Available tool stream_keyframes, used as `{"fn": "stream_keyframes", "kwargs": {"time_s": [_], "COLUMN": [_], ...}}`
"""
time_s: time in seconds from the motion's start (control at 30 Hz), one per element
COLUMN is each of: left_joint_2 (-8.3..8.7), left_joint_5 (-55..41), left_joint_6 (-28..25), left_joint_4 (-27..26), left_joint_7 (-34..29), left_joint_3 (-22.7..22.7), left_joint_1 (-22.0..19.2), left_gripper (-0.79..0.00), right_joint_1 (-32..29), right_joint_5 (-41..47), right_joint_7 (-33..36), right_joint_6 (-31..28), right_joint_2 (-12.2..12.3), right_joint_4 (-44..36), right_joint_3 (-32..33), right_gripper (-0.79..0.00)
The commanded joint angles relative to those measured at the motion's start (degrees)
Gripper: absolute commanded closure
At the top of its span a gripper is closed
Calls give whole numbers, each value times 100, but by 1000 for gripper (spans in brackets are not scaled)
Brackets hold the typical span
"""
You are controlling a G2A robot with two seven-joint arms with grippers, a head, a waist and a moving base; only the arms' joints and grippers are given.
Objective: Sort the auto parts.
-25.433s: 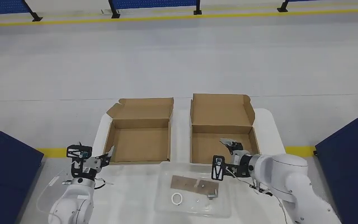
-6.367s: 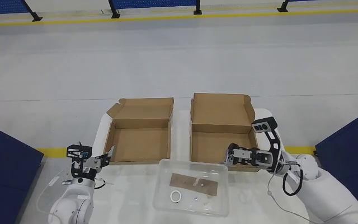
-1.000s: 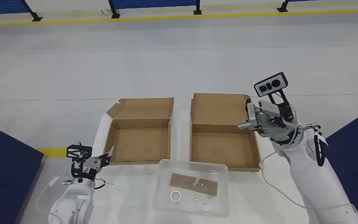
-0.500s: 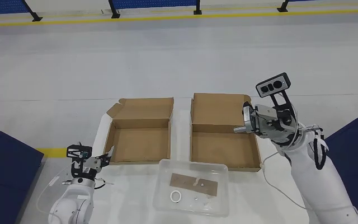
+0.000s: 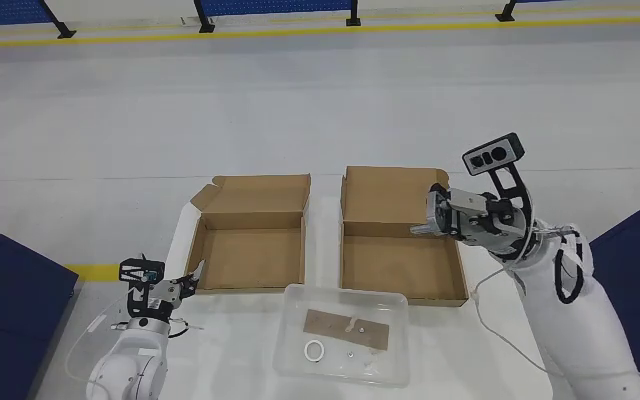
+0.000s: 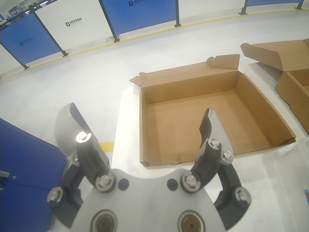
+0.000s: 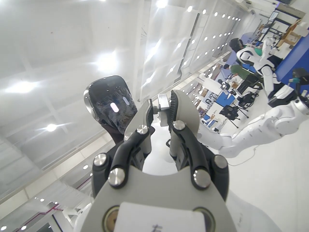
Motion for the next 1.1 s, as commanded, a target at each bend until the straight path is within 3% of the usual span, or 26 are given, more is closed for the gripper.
{"fn": "stream_keyframes", "kwargs": {"time_s": [0.0,0.6,1.07], "left_joint_2": [0,0,0], "left_joint_5": [0,0,0], "left_joint_6": [0,0,0], "left_joint_4": [0,0,0], "left_joint_7": [0,0,0], "left_joint_3": [0,0,0], "left_joint_1": [0,0,0], "left_gripper": [-785,-785,-785], "right_joint_1": [-66,-1446,-1521], "right_joint_5": [-239,-1504,-1527], "right_joint_7": [84,438,484], "right_joint_6": [37,-216,-273], "right_joint_2": [23,146,150], "right_joint_4": [70,506,449], "right_joint_3": [142,1106,1199], "right_gripper": [0,0,0]}}
